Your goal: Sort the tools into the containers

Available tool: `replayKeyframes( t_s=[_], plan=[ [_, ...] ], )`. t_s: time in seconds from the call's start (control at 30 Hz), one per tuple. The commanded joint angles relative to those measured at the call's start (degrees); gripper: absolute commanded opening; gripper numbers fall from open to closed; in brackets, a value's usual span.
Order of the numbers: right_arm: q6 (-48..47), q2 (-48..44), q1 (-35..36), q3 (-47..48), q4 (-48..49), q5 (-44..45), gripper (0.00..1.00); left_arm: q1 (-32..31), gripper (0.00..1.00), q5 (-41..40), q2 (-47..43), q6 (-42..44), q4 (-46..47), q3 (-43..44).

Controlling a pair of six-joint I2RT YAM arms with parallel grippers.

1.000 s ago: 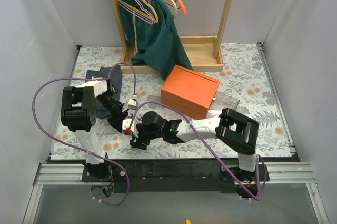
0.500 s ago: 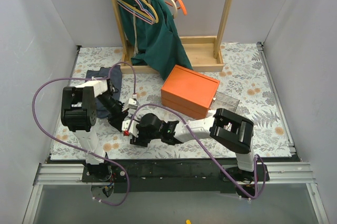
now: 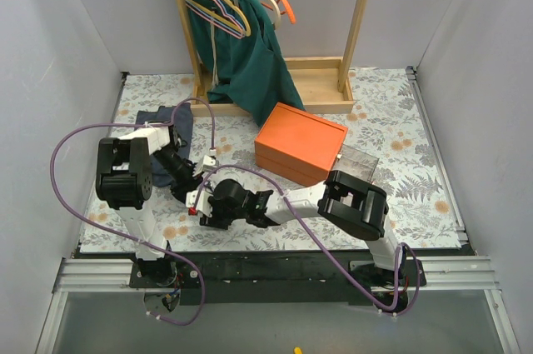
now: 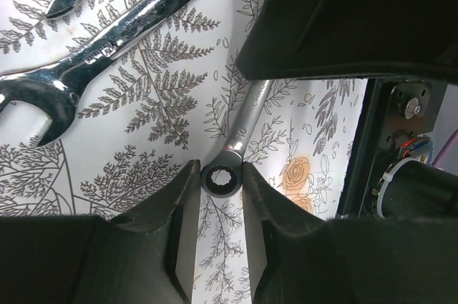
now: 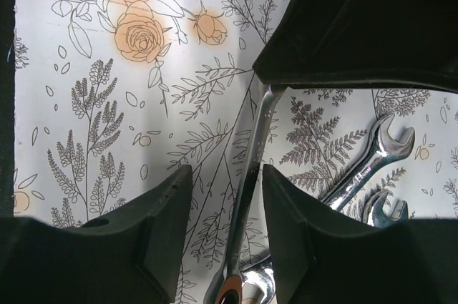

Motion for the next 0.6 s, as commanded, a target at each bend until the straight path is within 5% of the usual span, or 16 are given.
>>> replayKeyframes(
  t_s=[0.0,0.1,0.27,0.37,0.57],
  plan=[
    [-1.76,1.95,-0.13,-0.13,-1.23,1.02,0.49,0.34,0.0,2.13,-3.55,0.09,-2.35,-0.85],
    [-1.58,2.65,-0.3,-0.13,-1.58,1.11,0.39,0.34,0.0,1.78,-4.25,-0.35,-2.44,-1.2],
    [-1.94,4.32,-0.48,2.15,-4.57,0.23,0.03,0.34,0.03,2.48,-5.66,-1.4,-2.44,-1.64],
    [-3.51,2.22,-0.48,0.57,-4.31,-0.64,0.01,2.36,0.36,4.23,-7.23,-2.54,-2.35,-0.24],
    [-5.1,-7.88,-1.62,-0.4,-11.58,-3.8,0.01,5.26,0.59,15.56,-9.7,-12.62,-2.35,12.29]
  ],
)
